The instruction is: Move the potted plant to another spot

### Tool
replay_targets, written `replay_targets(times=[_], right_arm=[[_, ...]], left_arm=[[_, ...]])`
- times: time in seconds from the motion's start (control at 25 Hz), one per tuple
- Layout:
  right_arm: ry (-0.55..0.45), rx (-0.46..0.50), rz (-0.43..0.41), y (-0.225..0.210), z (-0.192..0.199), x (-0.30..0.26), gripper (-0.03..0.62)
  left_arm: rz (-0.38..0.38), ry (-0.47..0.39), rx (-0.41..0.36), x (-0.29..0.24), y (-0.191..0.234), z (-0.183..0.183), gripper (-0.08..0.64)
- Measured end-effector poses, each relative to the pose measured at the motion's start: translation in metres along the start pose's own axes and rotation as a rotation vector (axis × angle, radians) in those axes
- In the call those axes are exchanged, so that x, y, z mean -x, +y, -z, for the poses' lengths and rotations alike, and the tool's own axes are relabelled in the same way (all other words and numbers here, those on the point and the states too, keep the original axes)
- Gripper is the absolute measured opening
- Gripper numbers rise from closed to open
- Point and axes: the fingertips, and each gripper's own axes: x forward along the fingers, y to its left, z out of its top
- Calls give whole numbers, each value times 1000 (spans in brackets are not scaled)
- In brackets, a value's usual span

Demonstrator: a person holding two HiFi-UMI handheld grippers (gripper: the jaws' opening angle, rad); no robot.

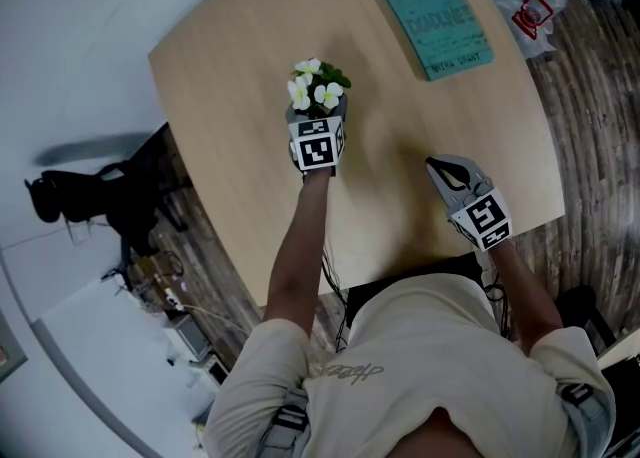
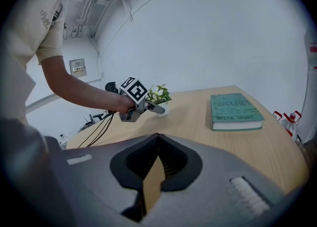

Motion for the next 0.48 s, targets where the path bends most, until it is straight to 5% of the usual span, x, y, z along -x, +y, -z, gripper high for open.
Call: replay_targets(times=[0.48], right_arm=[[18,-24,-11,1,6,-10,3]], left_arm=[[2,17,-33,-21,3,-4,351]])
